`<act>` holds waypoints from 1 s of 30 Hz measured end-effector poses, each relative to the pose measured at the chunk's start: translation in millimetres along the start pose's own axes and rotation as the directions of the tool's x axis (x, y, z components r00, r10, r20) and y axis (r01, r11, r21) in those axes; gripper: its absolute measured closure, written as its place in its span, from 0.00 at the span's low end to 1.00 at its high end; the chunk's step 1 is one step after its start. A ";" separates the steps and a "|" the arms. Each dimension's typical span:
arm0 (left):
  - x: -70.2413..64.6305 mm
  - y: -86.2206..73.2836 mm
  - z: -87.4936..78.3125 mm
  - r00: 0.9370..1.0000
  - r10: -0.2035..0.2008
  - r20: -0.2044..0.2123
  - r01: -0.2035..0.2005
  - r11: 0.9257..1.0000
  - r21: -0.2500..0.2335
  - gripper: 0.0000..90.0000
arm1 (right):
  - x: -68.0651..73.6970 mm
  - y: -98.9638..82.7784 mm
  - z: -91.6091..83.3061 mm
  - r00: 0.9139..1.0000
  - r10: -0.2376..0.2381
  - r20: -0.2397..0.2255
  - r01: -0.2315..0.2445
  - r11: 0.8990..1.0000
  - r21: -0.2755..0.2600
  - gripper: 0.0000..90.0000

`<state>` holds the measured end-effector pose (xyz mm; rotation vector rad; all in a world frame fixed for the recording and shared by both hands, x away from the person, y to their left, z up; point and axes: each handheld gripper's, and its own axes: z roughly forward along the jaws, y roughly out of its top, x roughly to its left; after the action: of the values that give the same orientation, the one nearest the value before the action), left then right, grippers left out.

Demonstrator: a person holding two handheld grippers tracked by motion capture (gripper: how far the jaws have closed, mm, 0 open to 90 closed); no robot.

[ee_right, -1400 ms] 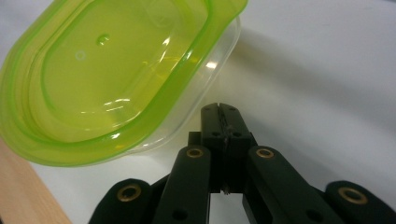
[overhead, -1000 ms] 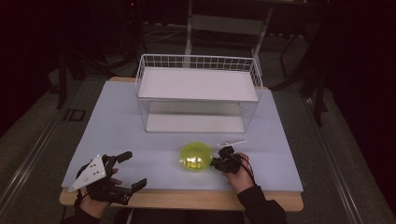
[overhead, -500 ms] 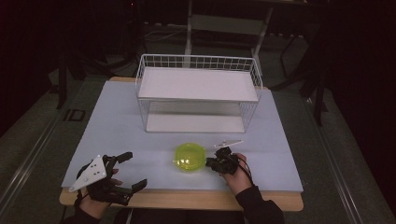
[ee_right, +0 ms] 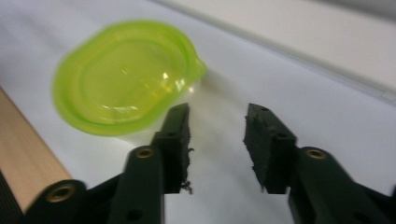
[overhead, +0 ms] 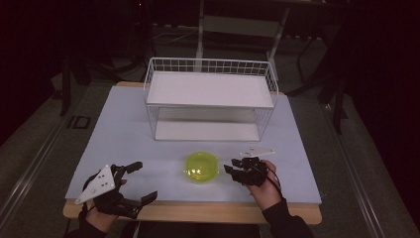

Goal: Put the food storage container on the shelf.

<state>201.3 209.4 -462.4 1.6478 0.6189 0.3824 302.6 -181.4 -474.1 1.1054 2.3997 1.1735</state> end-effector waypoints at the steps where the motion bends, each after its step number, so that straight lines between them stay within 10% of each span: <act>1: -0.6 3.1 -0.4 1.000 -0.017 -0.009 0.017 1.000 0.001 0.02 | 4.2 1.8 -7.5 1.000 -0.021 0.011 0.021 1.000 -0.021 0.59; 5: -3.8 10.5 0.8 0.999 0.004 -0.042 -0.003 1.000 0.023 0.02 | 12.3 2.9 -20.3 0.997 -0.070 0.037 0.072 0.996 -0.060 0.51; 14: -6.3 34.9 13.0 1.000 0.012 0.019 -0.014 0.994 0.109 0.02 | 23.7 10.7 -44.6 0.997 -0.069 0.026 0.072 0.987 -0.141 0.21; 22: -3.6 51.4 26.1 0.999 -0.014 0.039 0.008 0.989 0.148 0.04 | 35.5 17.6 -49.8 0.996 -0.093 -0.006 0.091 0.978 -0.189 0.16; 30: 3.0 65.3 52.2 0.999 -0.046 0.025 0.040 0.979 0.200 0.04 | 38.4 28.6 -54.0 0.984 -0.166 0.058 0.175 0.953 -0.247 0.16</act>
<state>245.4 163.9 -407.7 1.8244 0.6872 0.2709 263.8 -173.2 -413.8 0.8163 2.1918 1.3396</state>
